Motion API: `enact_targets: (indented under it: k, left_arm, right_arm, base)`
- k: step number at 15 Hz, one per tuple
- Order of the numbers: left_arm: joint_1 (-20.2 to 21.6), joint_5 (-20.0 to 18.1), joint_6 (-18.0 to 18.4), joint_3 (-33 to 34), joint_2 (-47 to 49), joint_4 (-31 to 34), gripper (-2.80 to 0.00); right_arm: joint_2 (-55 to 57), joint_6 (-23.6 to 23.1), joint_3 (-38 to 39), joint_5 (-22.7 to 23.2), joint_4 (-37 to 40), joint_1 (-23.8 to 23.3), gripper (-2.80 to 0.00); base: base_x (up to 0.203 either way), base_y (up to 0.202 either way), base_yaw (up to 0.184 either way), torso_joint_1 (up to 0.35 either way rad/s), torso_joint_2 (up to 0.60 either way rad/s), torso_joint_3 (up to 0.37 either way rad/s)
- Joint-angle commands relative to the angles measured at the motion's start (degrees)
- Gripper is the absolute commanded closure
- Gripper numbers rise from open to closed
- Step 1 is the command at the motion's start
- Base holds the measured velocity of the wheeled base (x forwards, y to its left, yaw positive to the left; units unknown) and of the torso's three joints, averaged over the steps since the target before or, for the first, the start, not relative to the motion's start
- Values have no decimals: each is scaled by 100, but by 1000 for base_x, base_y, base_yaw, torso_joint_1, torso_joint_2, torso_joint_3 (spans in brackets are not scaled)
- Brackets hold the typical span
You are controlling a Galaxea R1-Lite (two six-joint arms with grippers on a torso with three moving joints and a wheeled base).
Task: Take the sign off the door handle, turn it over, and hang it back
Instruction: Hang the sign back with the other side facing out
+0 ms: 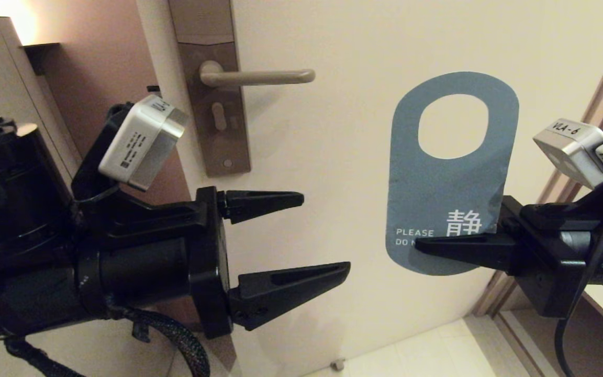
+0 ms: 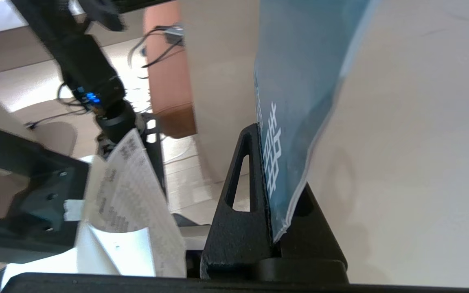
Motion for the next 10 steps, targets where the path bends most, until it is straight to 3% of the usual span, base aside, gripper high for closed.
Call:
enact_targets:
  k: [1,2,5,7,8,10]
  left_arm:
    - [67,-15,-1,140,-262,-30,-280]
    - [68,-15,10,163,-299,-33,0]
    - [109,-7,25,175,-385,-25,0]
    - [247,192,76,226,-389,-19,0]
    - [351,471,242,287,-386,-15,0]
    - [546,1451,798,575,-404,-16,0]
  right_arm:
    - [-53,-5,20,-33,-15,-17,0]
    - [-53,-5,31,-41,-15,-17,0]
    - [-53,-14,36,-223,-15,-17,0]
    - [-53,-14,39,-381,-15,-17,0]
    - [-53,-14,31,-523,-15,-17,0]
    - [-45,-22,15,-866,-15,-17,0]
  base:
    - [0,0,0,0,0,0]
    - [0,0,0,0,0,0]
    - [0,0,0,0,0,0]
    - [0,0,0,0,0,0]
    - [0,0,0,0,0,0]
    - [0,0,0,0,0,0]
